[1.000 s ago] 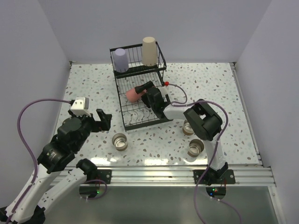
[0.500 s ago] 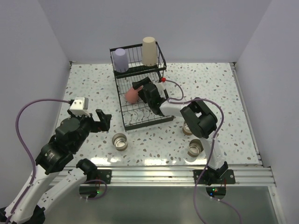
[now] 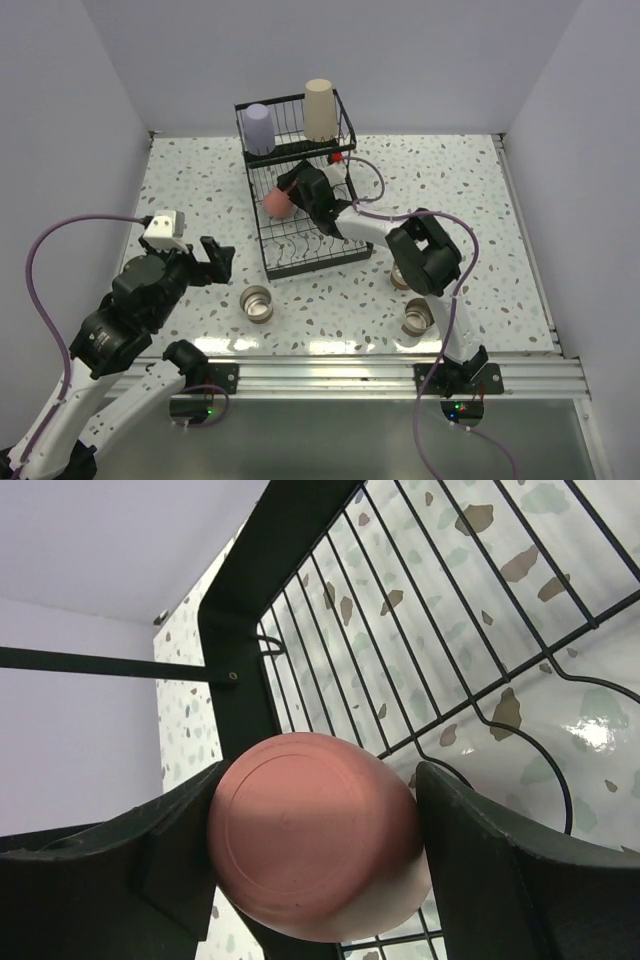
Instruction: Load the cups into the dish rack
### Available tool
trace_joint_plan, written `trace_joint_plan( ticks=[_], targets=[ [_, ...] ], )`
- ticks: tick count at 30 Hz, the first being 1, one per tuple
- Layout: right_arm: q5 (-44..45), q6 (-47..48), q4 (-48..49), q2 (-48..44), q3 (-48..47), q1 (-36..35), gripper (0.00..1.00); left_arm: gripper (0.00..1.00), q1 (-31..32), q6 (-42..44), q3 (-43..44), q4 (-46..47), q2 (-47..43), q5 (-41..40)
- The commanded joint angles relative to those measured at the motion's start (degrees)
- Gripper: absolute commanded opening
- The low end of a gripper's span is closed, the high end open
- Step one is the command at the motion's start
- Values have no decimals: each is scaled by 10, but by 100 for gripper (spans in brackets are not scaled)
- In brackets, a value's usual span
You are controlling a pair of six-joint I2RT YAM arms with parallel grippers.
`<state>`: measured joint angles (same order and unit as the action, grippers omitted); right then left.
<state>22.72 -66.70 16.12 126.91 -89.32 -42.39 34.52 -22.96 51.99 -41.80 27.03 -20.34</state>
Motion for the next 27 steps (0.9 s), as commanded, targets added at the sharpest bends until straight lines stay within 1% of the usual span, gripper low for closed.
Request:
trace_joint_plan(
  ticks=[1, 3, 4, 8, 16, 21, 23, 24, 27],
  targets=[
    [-19, 38, -20, 3, -59, -27, 68, 100, 2, 4, 20, -7, -5, -13],
    [-20, 46, -32, 5, -69, -33, 75, 100, 1, 0, 21, -9, -5, -17],
    [-22, 47, -41, 7, -73, -34, 82, 100, 2, 0, 20, -9, -7, -18],
    [-26, 63, -63, 11, -93, -44, 88, 100, 1, -7, 20, -9, -16, -29],
    [-32, 76, -86, 15, -123, -55, 90, 100, 1, -13, 19, -12, -29, -39],
    [-25, 92, -99, -3, -131, -70, 91, 100, 1, -15, 19, -14, -29, -44],
    [-19, 103, -116, -8, -132, -76, 93, 100, 1, -16, 19, -14, -29, -44],
    [-15, 107, -124, -11, -133, -79, 98, 100, 2, -16, 19, -14, -29, -45],
    [-6, 126, -150, -21, -130, -88, 98, 100, 2, -17, 20, -15, -29, -48]
  ],
)
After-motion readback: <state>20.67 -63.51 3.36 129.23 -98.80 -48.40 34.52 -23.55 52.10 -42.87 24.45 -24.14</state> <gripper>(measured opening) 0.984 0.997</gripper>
